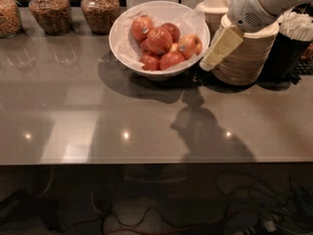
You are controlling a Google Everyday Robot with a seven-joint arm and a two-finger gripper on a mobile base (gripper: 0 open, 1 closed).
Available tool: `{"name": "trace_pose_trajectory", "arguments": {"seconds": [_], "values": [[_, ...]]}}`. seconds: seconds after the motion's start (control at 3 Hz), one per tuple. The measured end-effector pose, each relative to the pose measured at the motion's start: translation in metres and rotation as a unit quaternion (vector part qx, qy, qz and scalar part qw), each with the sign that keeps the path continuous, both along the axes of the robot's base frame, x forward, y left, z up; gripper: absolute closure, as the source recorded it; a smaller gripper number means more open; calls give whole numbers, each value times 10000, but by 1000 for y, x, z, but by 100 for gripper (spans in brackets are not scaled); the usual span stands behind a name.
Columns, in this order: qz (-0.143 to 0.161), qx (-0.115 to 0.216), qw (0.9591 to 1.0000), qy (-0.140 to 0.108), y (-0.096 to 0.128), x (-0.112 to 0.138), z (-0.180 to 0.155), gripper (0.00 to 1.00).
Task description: Pick apple from white bowl
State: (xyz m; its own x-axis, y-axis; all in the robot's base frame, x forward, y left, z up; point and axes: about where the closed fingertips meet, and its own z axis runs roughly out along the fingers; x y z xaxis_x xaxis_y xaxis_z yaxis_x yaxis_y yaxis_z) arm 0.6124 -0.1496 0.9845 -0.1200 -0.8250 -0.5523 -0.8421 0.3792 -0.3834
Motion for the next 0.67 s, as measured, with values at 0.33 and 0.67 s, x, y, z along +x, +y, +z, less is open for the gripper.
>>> {"name": "trace_pose_trajectory", "arguments": {"seconds": [0.33,0.67], "values": [[10,263,9996,50,24,20,2,0],[-22,493,9987,147,46,35,-6,0]]}}
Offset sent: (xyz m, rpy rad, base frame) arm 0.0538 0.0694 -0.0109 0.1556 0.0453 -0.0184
